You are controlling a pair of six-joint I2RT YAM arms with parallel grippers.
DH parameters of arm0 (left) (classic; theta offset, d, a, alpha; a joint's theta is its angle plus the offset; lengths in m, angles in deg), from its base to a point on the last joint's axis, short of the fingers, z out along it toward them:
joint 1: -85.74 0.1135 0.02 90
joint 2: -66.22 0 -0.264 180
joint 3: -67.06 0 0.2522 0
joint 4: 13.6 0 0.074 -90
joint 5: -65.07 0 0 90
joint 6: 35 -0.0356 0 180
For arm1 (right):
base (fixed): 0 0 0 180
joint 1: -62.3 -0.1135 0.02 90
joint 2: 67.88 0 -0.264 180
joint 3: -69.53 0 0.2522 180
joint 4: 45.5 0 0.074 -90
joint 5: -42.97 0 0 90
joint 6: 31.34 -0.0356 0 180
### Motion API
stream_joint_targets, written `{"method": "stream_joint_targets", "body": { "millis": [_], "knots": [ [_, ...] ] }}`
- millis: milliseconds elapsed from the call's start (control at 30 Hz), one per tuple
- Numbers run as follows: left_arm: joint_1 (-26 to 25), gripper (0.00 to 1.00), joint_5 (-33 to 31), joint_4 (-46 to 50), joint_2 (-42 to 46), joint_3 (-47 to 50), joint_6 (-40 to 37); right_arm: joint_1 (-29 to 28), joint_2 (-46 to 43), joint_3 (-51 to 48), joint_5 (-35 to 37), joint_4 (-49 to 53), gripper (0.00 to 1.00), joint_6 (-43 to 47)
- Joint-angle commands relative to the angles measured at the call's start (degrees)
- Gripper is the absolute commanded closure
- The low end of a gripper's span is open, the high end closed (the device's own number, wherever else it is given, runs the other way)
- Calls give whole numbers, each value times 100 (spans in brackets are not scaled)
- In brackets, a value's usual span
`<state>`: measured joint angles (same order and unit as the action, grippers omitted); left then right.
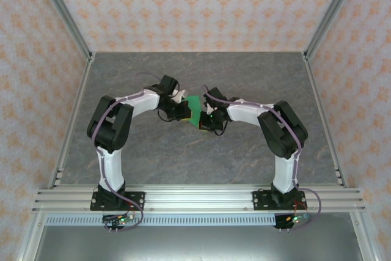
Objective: Fold a paper plane with a square sheet of paper (fold left side to right side)
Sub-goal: Third fold the triangle at the center of the table.
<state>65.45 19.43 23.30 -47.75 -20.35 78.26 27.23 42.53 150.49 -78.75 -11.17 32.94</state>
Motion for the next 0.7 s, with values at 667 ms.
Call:
{"method": "stream_joint_targets", "body": {
  "millis": [667],
  "knots": [
    [69,99,-648,17,-678,-54,20,-193,84,720,260,465,100,-378]
  ]
}}
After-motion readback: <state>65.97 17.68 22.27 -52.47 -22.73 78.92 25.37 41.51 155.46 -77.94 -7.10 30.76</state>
